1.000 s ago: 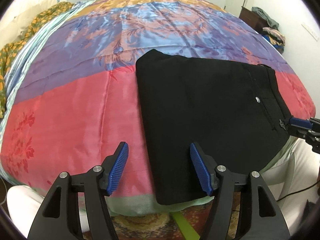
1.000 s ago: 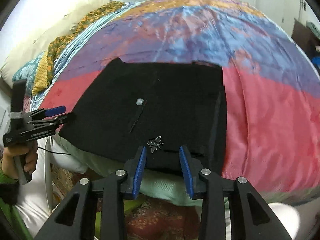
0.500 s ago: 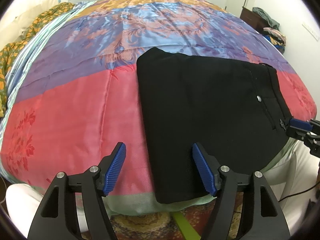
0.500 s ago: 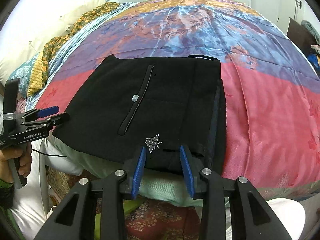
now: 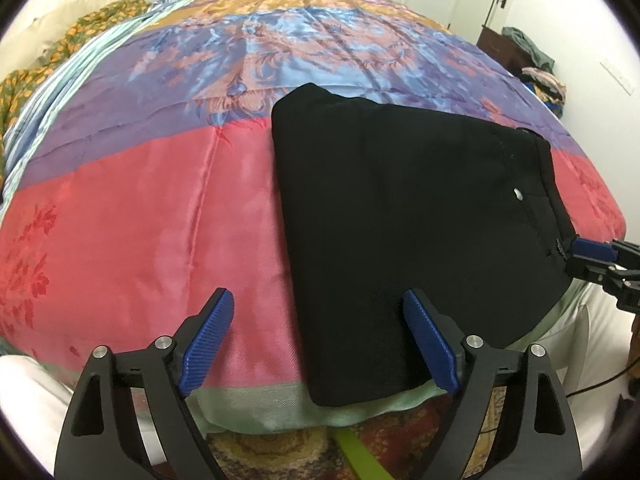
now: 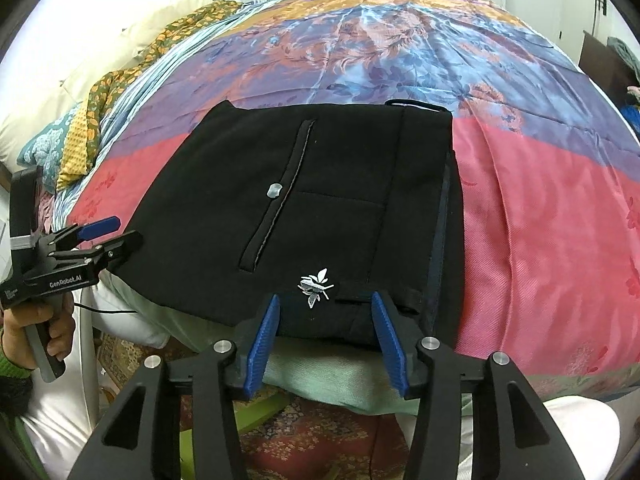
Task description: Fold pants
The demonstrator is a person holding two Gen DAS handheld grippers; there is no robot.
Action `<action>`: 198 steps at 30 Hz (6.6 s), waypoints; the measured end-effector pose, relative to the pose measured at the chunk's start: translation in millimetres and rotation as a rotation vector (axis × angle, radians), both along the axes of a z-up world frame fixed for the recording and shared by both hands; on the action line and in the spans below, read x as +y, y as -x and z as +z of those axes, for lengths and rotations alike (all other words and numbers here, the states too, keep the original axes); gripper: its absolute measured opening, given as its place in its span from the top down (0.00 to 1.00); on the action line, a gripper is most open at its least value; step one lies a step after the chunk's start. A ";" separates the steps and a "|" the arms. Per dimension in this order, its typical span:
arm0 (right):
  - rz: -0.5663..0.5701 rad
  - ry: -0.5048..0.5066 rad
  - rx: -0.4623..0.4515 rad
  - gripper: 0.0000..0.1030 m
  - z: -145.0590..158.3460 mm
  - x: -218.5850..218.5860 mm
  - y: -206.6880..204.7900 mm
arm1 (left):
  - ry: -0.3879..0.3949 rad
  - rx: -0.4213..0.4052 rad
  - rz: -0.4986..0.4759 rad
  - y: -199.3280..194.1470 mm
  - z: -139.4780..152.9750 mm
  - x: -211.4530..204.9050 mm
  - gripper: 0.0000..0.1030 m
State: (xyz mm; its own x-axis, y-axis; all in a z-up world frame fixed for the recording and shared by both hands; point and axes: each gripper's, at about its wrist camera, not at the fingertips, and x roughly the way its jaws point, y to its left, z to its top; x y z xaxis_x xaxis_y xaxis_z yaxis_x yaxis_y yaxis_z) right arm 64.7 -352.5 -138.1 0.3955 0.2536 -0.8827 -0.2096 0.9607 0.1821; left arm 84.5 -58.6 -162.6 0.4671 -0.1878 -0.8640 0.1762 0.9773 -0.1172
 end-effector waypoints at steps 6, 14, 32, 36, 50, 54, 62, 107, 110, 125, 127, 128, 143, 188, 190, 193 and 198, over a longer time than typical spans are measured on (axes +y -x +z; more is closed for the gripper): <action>0.023 0.030 -0.007 0.45 -1.5 7.6 1.1 | -0.007 -0.004 0.001 2.2 -3.1 -0.5 0.11; 0.026 0.024 -0.005 0.43 -2.4 7.0 1.1 | -0.002 -0.003 0.008 3.7 -6.3 1.1 0.08; 0.075 0.053 -0.008 0.19 -5.9 23.1 3.6 | 0.006 0.006 0.013 4.7 -9.4 3.6 0.06; 0.090 0.064 -0.008 0.13 -7.9 27.8 3.8 | 0.006 0.006 0.014 4.6 -9.6 3.7 0.06; 0.140 0.104 0.014 0.00 -15.3 39.1 4.4 | 0.016 0.009 0.017 4.8 -13.9 5.6 0.05; 0.137 0.089 0.017 0.00 -15.3 36.1 3.0 | 0.019 0.010 0.018 5.3 -14.4 6.3 0.04; 0.139 0.094 0.016 0.00 -15.6 36.3 2.8 | 0.022 0.014 0.025 4.4 -15.0 7.3 0.02; -0.124 -0.516 0.296 0.18 -59.6 -93.5 -75.7 | 0.372 0.336 -0.088 -65.6 -42.6 -0.4 0.02; -0.028 -0.341 0.265 0.22 -54.0 -68.7 -74.4 | 0.305 0.318 -0.110 -62.4 -36.9 -23.4 0.04; 0.110 -0.379 0.028 0.59 39.2 -0.9 -127.7 | 0.220 0.021 -0.106 -125.3 78.7 6.6 0.70; 0.114 -0.380 -0.011 0.59 46.4 3.7 -153.9 | 0.204 -0.020 -0.092 -145.8 88.5 13.6 0.70; 0.108 -0.385 -0.034 0.59 48.5 4.0 -168.3 | 0.204 -0.041 -0.079 -159.6 92.1 17.4 0.70; -0.132 -0.059 -0.078 0.03 3.5 -36.3 -160.2 | -0.004 -0.013 0.095 -101.1 -5.1 56.6 0.13; -0.247 0.193 -0.100 0.00 -76.7 21.9 -68.8 | -0.100 0.063 0.060 -82.0 -61.3 13.3 0.00; -0.247 0.191 -0.100 0.00 -77.0 21.6 -69.4 | -0.105 0.059 0.051 -82.5 -61.8 12.0 0.00; -0.246 0.192 -0.095 0.00 -76.9 21.3 -70.3 | -0.099 0.058 0.047 -83.7 -62.1 12.7 0.00; -0.246 0.175 -0.048 0.00 -65.3 16.3 -76.4 | -0.114 0.040 0.029 -81.6 -53.1 11.5 0.01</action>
